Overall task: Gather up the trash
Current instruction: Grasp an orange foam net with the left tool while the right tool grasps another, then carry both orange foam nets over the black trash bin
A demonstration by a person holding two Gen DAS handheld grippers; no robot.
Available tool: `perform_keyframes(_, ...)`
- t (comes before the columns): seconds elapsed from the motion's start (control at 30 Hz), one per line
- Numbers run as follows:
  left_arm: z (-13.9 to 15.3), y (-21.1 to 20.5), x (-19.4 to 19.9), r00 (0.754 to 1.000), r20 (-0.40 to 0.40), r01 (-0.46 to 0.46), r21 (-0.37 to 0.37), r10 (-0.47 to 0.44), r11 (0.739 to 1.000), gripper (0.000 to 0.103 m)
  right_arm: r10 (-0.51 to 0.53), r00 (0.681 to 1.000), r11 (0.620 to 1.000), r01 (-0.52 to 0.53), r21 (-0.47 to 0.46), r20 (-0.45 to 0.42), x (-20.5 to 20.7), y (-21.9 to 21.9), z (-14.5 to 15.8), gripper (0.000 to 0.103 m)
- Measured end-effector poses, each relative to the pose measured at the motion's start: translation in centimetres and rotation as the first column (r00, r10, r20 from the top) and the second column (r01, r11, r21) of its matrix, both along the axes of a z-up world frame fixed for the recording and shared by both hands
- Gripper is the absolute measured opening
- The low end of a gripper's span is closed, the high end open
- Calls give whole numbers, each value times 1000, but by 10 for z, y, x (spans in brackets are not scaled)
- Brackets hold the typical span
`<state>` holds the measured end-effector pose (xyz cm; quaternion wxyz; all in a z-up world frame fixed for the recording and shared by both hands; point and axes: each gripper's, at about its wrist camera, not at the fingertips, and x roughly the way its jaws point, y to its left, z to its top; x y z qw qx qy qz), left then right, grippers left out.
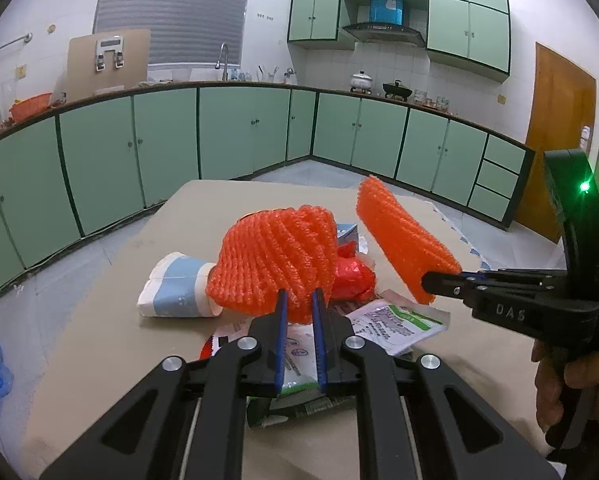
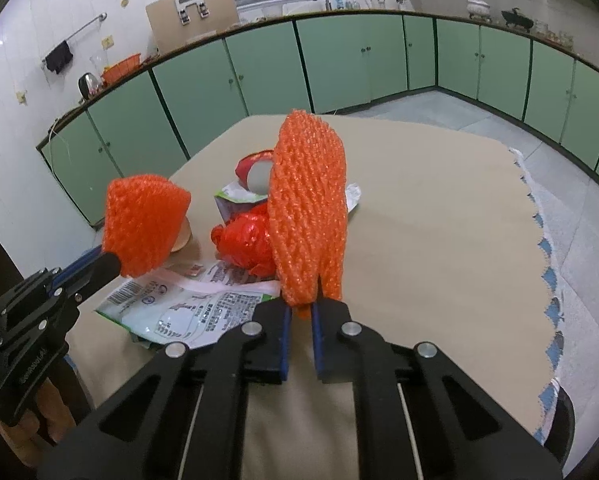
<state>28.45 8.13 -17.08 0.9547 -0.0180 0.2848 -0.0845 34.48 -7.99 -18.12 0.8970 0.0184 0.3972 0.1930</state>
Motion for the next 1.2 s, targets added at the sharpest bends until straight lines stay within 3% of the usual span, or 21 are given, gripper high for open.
perform_keyframes(0.47,33,-12,-39,998,46,39,2,-39,999,12,-81,996,995,79,53,32,-58,-61,37,8)
perform_keyframes(0.73,40,-81,-64,979,39,201,2,-201,980,12,-216,976,975,215,55,12,-123,-140,41,8)
perform_keyframes(0.97,38,-173,-81,915,29,403,1,-403,915,12,-397,917,917,398,20,-42,-175,-229,17,8)
perform_keyframes(1.2,20,-271,-97,797,-10,603,-10,-603,797,12,-527,837,845,534,8,-145,-206,-297,-29,8)
